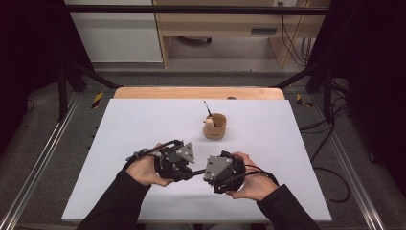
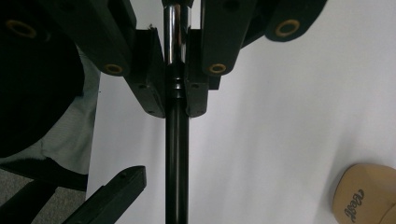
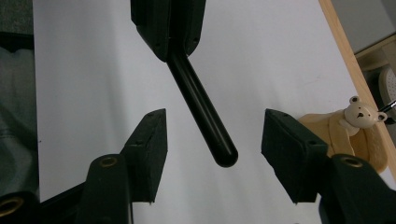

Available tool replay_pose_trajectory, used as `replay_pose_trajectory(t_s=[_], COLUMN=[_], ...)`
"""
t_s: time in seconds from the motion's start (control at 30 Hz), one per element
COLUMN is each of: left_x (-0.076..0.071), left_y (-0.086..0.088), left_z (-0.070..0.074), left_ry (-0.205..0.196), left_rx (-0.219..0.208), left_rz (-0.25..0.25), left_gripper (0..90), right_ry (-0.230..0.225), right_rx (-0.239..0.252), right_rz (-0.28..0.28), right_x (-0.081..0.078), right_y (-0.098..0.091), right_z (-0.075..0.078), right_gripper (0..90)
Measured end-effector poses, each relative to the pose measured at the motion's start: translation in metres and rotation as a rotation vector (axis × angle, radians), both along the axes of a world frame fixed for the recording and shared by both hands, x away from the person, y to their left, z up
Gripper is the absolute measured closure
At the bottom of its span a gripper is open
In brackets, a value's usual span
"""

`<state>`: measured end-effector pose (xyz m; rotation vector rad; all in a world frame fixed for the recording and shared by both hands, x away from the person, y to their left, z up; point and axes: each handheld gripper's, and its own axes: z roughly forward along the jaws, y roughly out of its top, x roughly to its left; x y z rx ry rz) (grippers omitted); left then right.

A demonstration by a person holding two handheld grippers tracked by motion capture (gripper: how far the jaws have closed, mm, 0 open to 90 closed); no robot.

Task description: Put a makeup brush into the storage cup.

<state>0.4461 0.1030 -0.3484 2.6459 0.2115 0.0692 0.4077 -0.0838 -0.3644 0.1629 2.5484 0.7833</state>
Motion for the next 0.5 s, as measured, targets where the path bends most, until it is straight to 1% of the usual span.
replay_pose_trajectory(t_s=[0.1,0.17,0.2,0.23,0.33,0.4,0.43,0.47,0.5], left_x=[-0.0001,-0.0003,-0.0002,-0.0003,-0.0004,-0.0001,-0.0001,-0.0002,-0.0003], left_y=[-0.0005,-0.0011,-0.0014,-0.0019,-0.0026,-0.0027,-0.0029,-0.0031,-0.0032], left_z=[-0.0006,-0.001,-0.0013,-0.0017,-0.0027,-0.003,-0.0032,-0.0033,-0.0034], left_ry=[0.001,-0.003,-0.002,-0.001,0.003,0.003,0.003,0.004,0.003], left_rx=[-0.001,-0.002,-0.004,-0.003,-0.001,0.001,0.0,0.0,-0.003], left_rz=[-0.002,-0.001,-0.003,-0.004,-0.004,-0.004,-0.005,-0.004,-0.005], left_gripper=[78.6,78.6,78.6,78.6,78.6,78.6,78.6,78.6,78.6], right_ry=[-0.002,-0.002,-0.011,-0.006,-0.024,-0.019,-0.023,-0.022,-0.028], right_rx=[-0.011,-0.013,-0.017,-0.018,-0.02,-0.02,-0.014,-0.03,-0.033], right_rz=[0.019,0.02,0.032,0.034,0.046,0.053,0.054,0.068,0.071], right_x=[-0.0003,-0.001,-0.0007,-0.0012,-0.0021,-0.0024,-0.0025,-0.0021,-0.0018], right_y=[0.001,0.0018,0.0021,0.0024,0.003,0.003,0.0035,0.0033,0.0038], right_z=[-0.0011,-0.0018,-0.0019,-0.0019,-0.0025,-0.0027,-0.0032,-0.0028,-0.0032], right_gripper=[45.0,46.5,47.3,48.2,52.6,53.6,54.1,54.1,54.2])
